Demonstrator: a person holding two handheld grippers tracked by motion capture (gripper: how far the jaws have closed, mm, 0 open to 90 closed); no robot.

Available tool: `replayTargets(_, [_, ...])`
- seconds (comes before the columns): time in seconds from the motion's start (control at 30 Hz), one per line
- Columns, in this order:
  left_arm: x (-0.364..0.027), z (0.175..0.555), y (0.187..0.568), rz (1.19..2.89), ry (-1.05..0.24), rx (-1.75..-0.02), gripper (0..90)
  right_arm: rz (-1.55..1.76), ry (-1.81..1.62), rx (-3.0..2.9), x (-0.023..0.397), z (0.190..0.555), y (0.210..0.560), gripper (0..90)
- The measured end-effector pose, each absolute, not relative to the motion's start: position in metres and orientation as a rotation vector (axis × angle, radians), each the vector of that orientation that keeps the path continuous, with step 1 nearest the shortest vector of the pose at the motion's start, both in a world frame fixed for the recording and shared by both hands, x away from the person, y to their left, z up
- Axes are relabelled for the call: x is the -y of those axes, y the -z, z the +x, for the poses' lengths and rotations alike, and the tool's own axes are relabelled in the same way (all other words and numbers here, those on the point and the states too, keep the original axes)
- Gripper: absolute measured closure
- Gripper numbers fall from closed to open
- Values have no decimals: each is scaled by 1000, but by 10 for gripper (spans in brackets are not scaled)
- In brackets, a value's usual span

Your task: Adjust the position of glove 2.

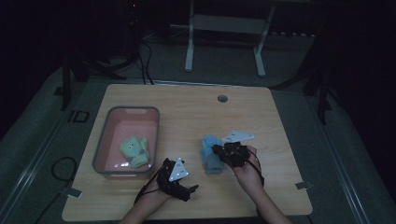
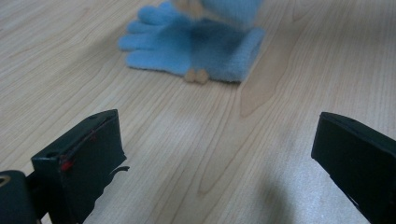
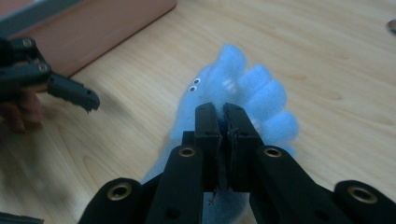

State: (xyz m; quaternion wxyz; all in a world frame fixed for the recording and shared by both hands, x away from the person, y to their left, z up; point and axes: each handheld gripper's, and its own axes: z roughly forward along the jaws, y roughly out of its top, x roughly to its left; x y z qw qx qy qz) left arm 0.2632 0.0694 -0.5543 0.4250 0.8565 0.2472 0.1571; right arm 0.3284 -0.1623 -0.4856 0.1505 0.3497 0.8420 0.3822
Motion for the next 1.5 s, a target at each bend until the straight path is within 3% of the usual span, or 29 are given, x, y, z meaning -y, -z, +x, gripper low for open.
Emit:
replayTargets(0.73, [-68, 263, 554, 2143, -391, -601, 26, 1051, -969, -2534, 157, 346, 538, 783])
replayTargets(0.9, [-68, 262, 551, 2099, -411, -579, 26, 1042, -1001, -2531, 159, 345, 537, 676])
replayTargets(0.93, [-68, 261, 551, 2100, -406, -590, 47, 1017, -1022, -2527, 161, 344, 532, 594])
replayTargets(1.07, [-64, 263, 551, 2141, -399, -642, 44, 985, -1066, -2515, 165, 344, 526, 453])
replayTargets(1.23, [-66, 266, 547, 2129, -376, -652, 33, 1000, -1161, -2501, 173, 347, 522, 185])
replayTargets(1.3, [-65, 265, 546, 2125, -369, -632, 35, 998, -1189, -2492, 175, 348, 522, 136])
replayTargets(1.5, [-56, 262, 542, 2124, -390, -524, 51, 958, -1234, -2497, 189, 354, 514, 147])
